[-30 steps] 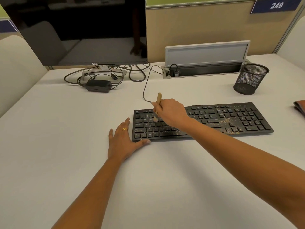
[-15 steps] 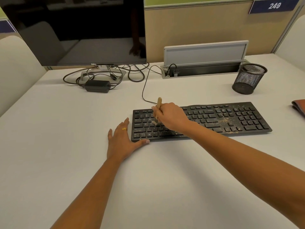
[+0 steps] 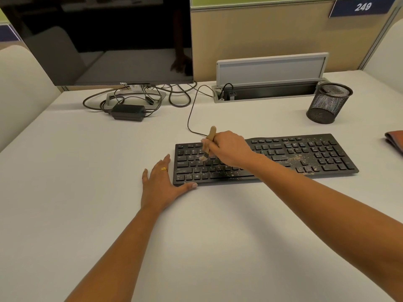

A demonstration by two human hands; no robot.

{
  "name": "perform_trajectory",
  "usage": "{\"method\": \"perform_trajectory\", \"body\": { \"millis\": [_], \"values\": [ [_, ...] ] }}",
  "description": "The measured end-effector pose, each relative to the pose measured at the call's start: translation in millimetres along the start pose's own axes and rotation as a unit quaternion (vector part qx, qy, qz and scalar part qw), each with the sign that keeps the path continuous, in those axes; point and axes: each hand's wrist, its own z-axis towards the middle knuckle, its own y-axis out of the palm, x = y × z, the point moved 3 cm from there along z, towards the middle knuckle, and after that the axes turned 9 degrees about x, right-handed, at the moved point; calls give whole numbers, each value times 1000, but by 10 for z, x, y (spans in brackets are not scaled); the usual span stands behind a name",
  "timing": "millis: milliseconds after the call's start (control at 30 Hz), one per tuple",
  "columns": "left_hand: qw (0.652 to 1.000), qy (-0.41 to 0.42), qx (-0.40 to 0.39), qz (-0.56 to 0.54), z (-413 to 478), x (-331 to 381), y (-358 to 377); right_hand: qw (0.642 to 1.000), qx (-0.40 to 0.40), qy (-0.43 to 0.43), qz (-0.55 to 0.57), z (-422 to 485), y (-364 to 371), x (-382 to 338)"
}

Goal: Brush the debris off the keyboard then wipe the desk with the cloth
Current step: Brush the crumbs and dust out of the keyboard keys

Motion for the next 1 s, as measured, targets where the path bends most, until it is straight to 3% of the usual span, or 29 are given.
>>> {"method": "perform_trajectory", "body": {
  "millis": [333, 667, 767, 900, 1000],
  "values": [
    [1000, 3, 1, 5, 1, 9, 5, 999, 26, -15, 18, -11, -17, -44],
    [1000, 1, -1, 3, -5, 10, -1, 996, -48, -23, 74, -28, -32, 42],
    [1000, 0, -3, 2, -4, 2, 4, 997, -69, -39, 24, -35, -26, 105],
    [1000, -1, -2, 1, -4, 2, 5, 996, -35, -61, -48, 6, -135, 104],
    [1000, 0, 2, 5, -1, 0, 10, 999, 10, -37, 2, 10, -114, 90]
  ]
}}
